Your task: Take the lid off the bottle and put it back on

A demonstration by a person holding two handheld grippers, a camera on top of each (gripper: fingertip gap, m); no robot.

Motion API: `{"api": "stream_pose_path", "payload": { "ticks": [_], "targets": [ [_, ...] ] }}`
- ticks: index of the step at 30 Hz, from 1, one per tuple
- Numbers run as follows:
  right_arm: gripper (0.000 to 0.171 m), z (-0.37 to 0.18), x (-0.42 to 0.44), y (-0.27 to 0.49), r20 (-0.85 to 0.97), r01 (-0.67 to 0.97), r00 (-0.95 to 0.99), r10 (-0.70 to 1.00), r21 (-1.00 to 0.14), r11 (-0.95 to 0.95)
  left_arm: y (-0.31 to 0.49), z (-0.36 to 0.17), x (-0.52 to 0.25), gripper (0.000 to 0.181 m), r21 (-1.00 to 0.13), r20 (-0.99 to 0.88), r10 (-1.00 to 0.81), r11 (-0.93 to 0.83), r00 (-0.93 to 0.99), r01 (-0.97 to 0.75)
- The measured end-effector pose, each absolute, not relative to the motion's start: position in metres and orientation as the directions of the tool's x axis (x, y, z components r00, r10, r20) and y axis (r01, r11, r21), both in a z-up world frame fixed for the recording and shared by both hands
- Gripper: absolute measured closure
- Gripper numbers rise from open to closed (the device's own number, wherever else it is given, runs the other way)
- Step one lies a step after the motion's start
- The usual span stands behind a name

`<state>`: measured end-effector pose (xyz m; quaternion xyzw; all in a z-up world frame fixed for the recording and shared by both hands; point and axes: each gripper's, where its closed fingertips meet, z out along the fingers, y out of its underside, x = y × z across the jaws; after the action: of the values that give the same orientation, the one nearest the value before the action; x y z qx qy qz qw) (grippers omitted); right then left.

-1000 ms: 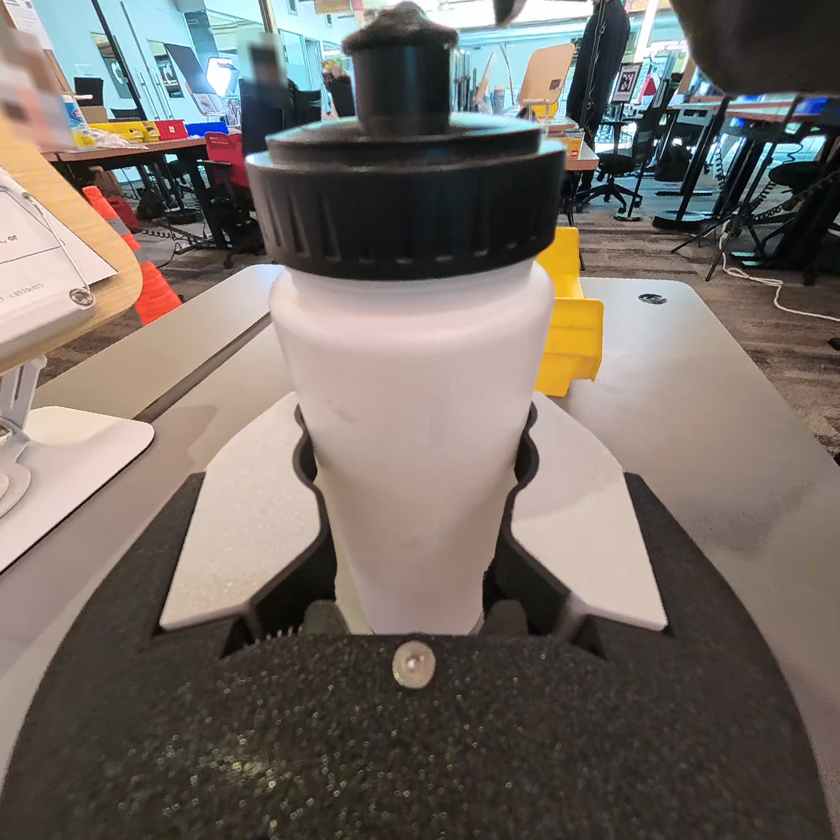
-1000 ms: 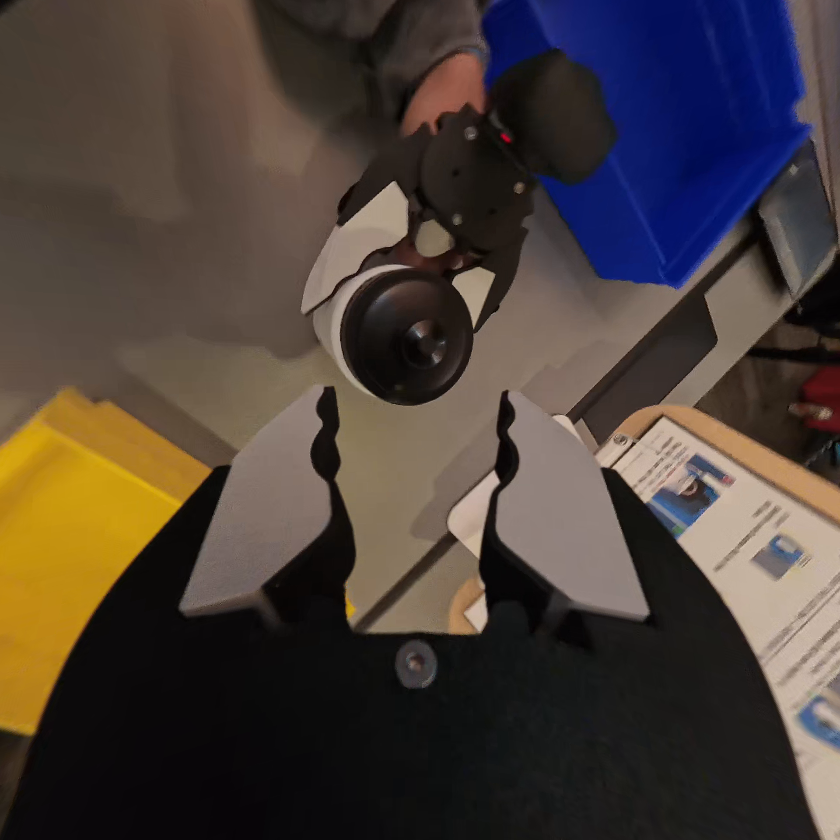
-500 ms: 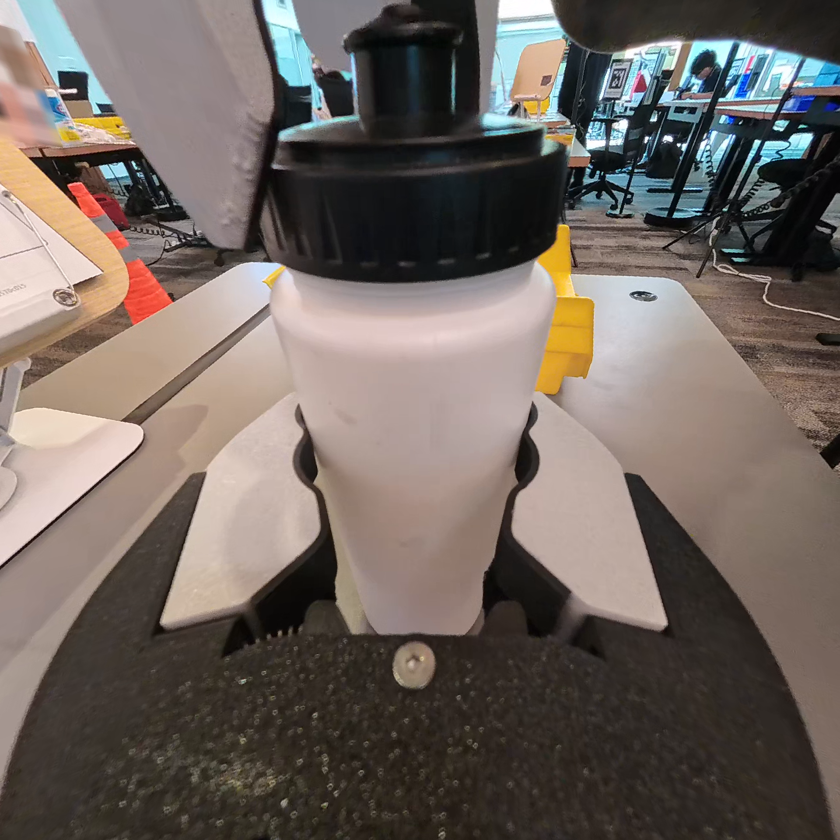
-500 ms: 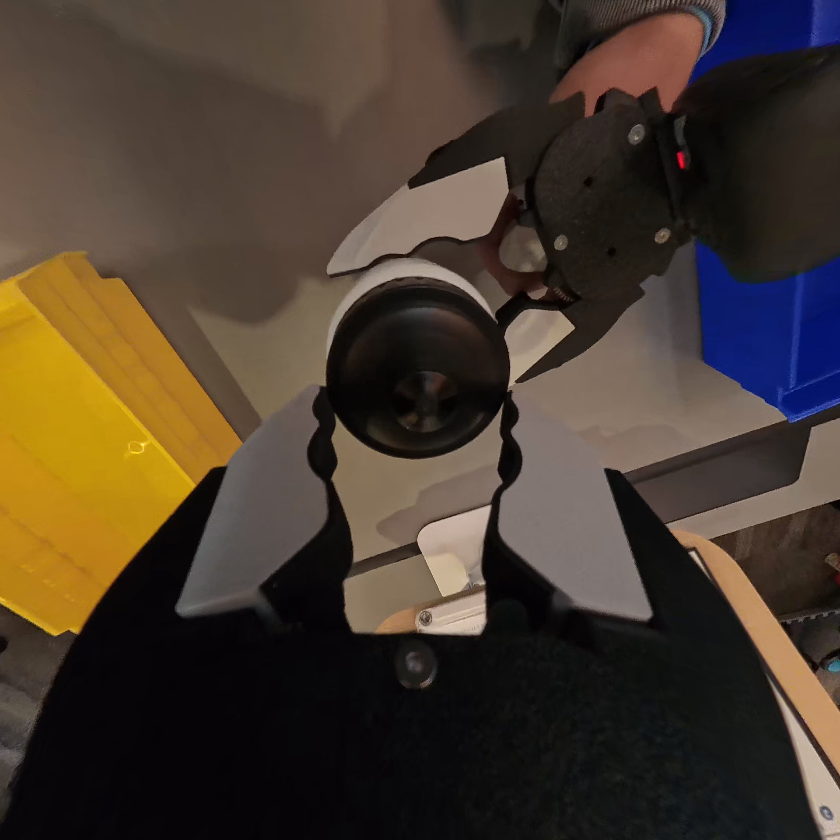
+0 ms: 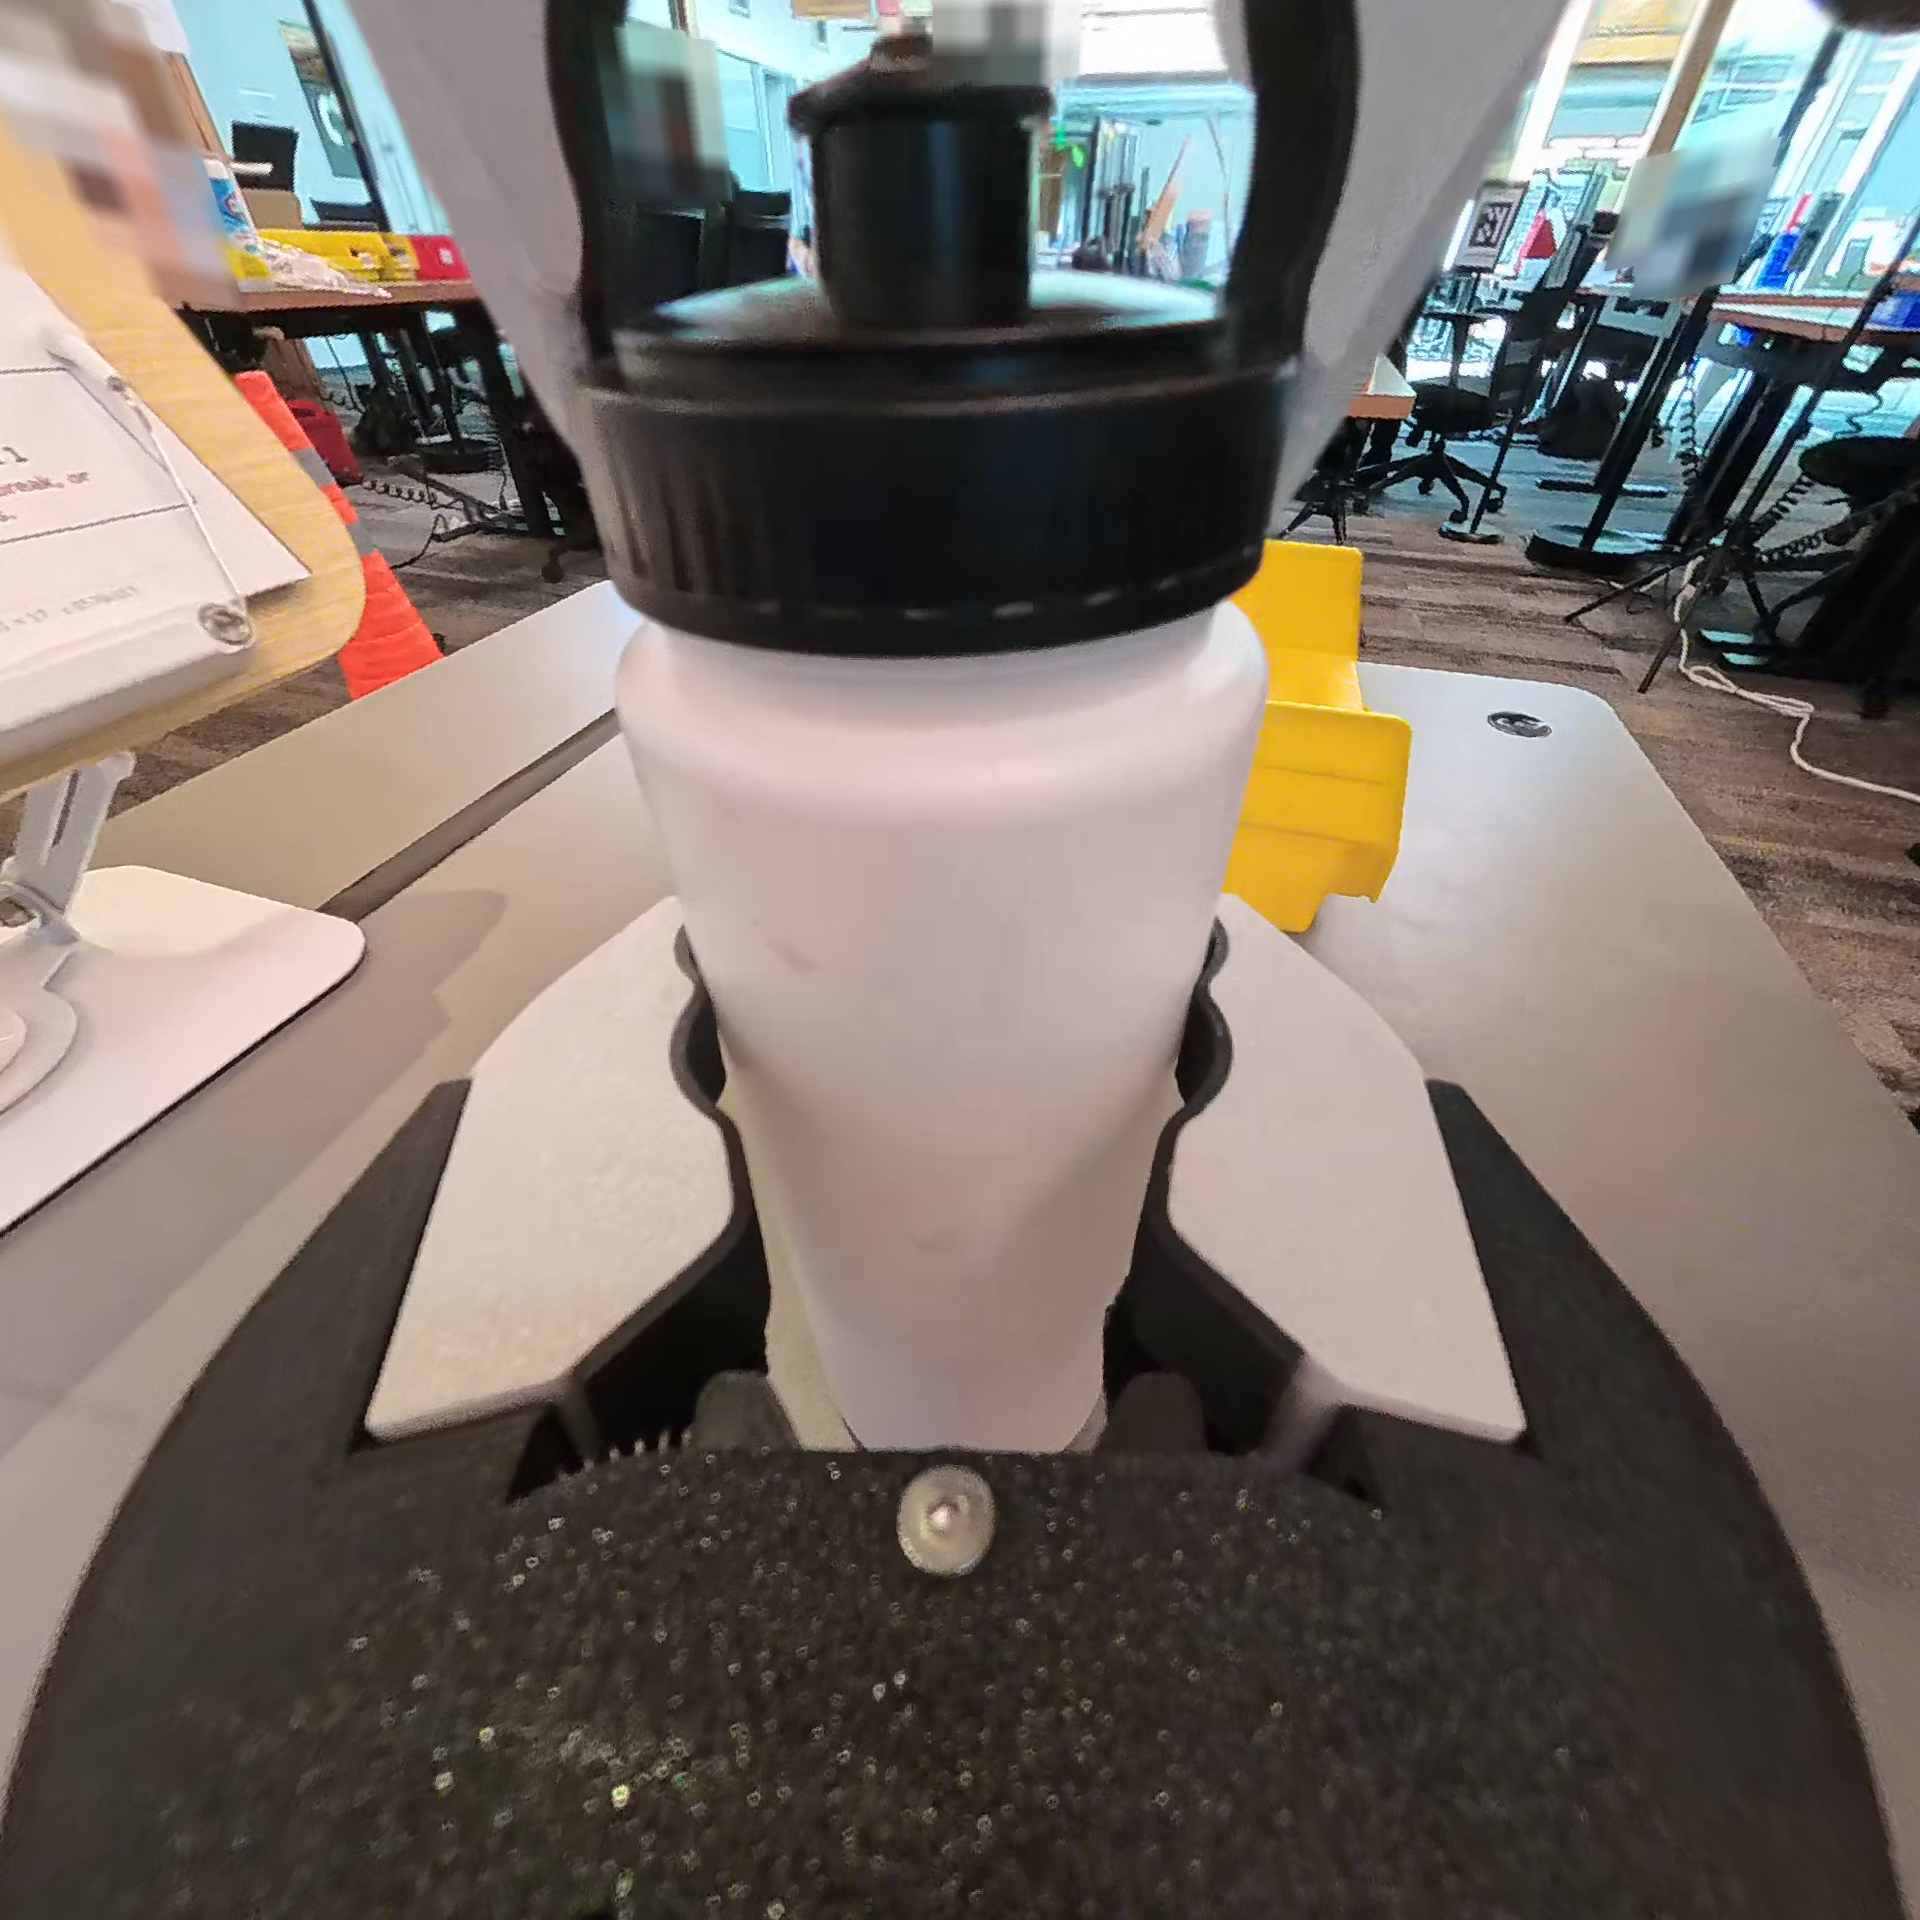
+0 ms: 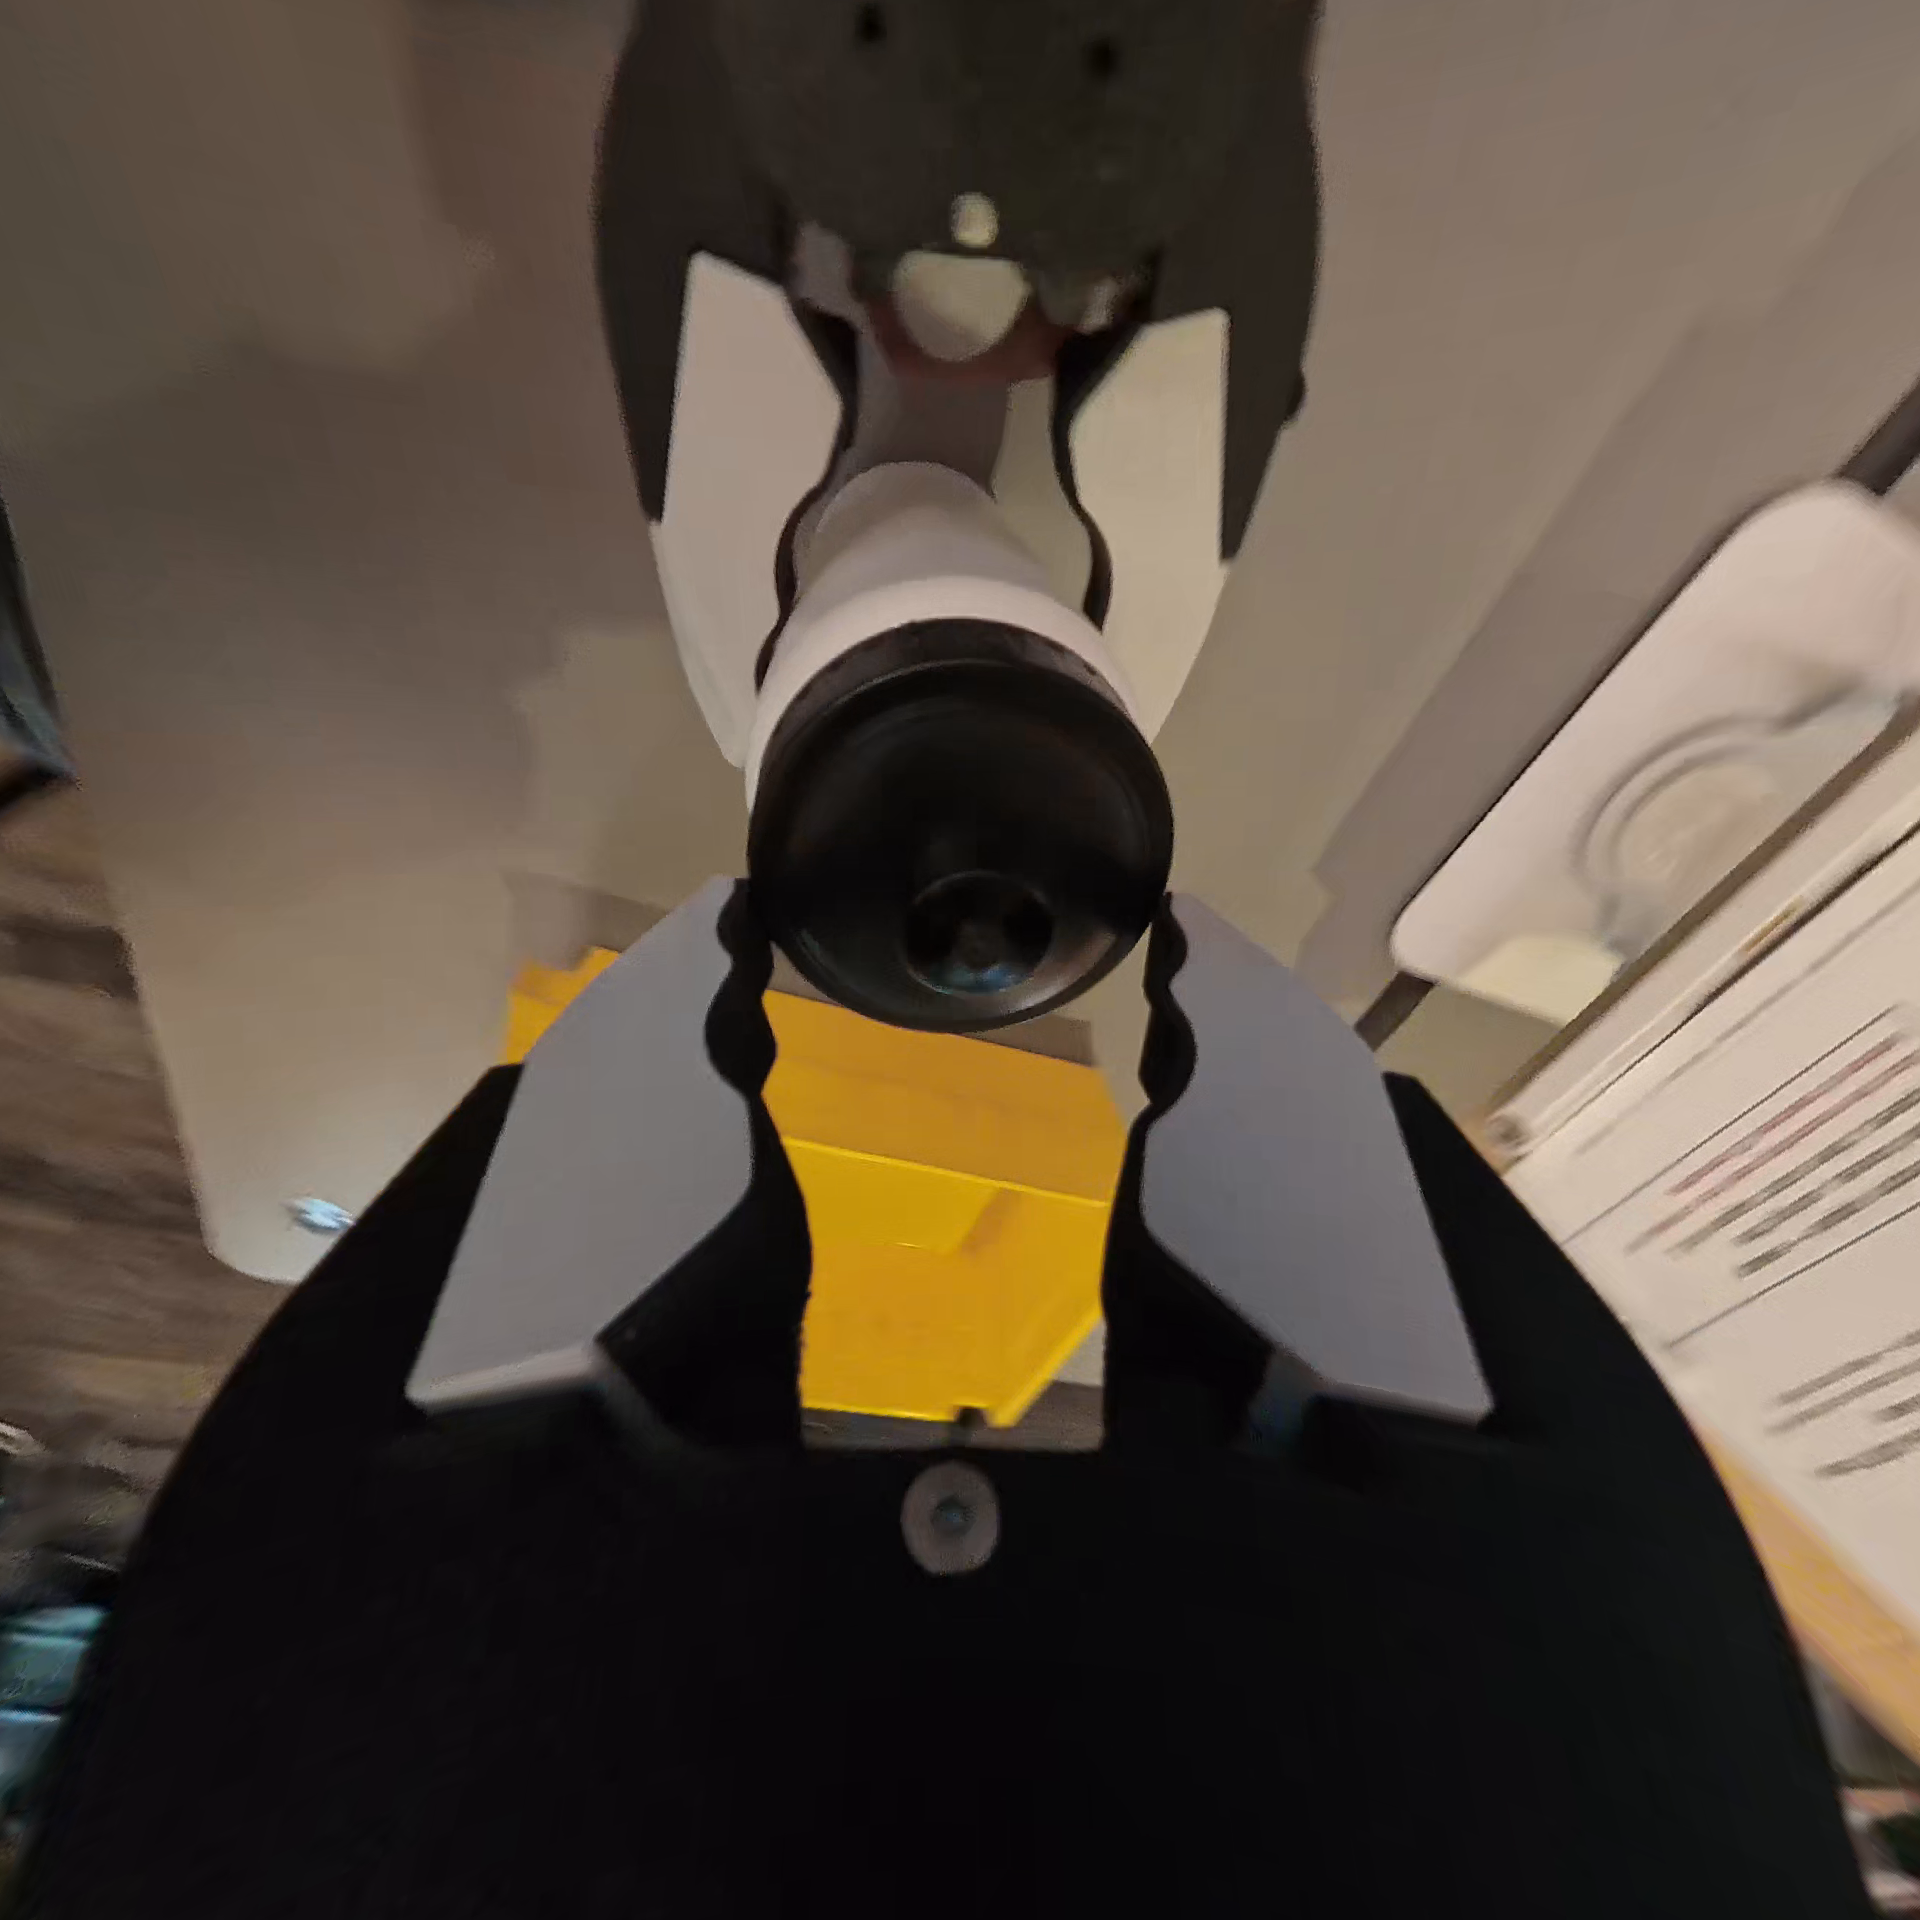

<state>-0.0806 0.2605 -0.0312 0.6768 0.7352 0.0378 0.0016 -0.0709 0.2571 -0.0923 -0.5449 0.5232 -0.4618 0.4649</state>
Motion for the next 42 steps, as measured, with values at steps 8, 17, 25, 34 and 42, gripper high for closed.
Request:
{"api": "stream_pose_path", "payload": {
  "ticks": [8, 17, 25, 34, 42],
  "targets": [
    [0.101, -0.032, -0.083, 0.254, 0.049, 0.817, 0.573, 0.818, 0.047, -0.575, 0.259, -0.093, -0.07, 0.095, -0.988, 0.02, -0.998, -0.029, 0.055, -0.153],
    [0.102, -0.031, -0.081, 0.239, 0.076, 0.599, 0.793, 0.604, 0.083, -0.797, 0.254, -0.094, -0.067, 0.095, -0.985, -0.026, -0.999, 0.018, 0.042, -0.174],
    [0.081, -0.008, -0.074, 0.242, 0.056, 0.997, -0.08, 0.995, 0.018, 0.079, 0.235, -0.093, -0.066, 0.095, -0.981, -0.074, -0.996, 0.081, -0.046, -0.177],
    [0.094, -0.021, -0.092, 0.239, 0.05, 0.854, -0.515, 0.856, -0.054, 0.517, 0.23, -0.094, -0.073, 0.095, -0.985, -0.03, -0.992, 0.049, -0.12, -0.163],
    [0.101, -0.027, -0.101, 0.232, -0.029, 0.744, -0.668, 0.744, -0.072, 0.665, 0.226, -0.094, -0.075, 0.095, -0.985, -0.032, -0.989, 0.057, -0.146, -0.166]
  ]
}}
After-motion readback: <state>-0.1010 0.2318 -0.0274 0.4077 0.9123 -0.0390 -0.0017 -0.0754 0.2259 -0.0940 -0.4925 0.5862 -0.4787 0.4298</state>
